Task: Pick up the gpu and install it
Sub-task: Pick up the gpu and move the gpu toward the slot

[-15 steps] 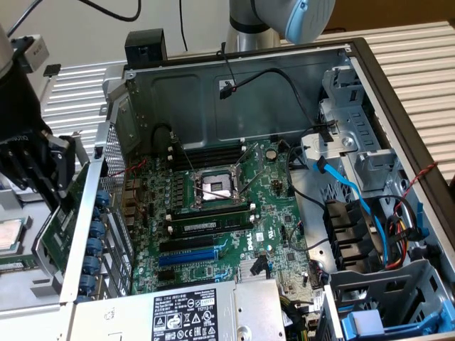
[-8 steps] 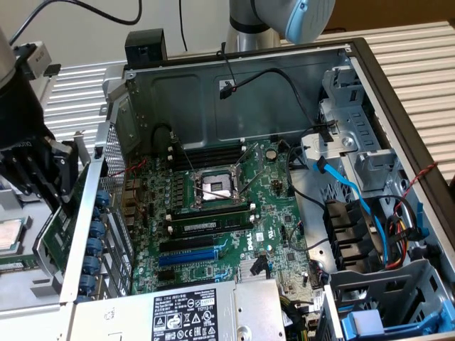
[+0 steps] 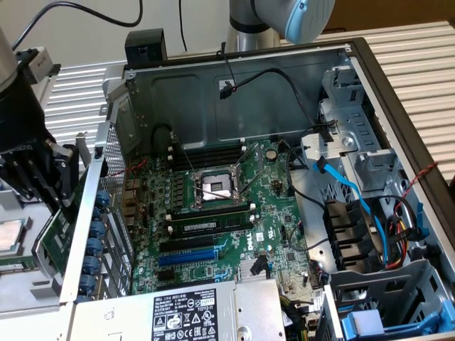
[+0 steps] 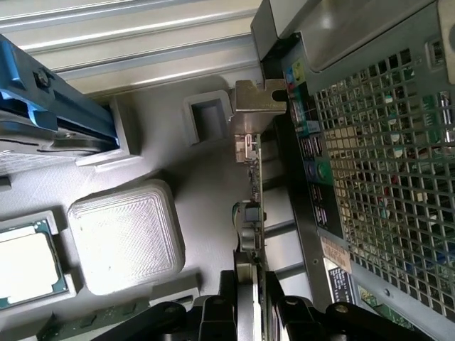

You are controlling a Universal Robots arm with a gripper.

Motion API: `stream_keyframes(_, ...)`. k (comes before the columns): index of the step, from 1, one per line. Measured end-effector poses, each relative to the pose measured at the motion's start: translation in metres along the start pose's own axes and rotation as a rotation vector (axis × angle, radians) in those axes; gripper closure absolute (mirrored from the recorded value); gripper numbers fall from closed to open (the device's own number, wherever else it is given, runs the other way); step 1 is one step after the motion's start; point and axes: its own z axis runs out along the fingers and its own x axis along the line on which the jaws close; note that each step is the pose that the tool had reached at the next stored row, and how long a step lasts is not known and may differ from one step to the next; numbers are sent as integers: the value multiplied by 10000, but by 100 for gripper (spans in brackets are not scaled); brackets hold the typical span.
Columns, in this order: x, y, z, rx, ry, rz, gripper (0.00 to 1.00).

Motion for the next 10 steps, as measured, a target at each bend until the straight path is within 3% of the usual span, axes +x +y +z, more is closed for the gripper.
stream_keyframes(3, -3, -3, -10, 98, -57, -15, 73)
stream_keyframes(10, -61, -49, -314, 119, -53, -18, 73)
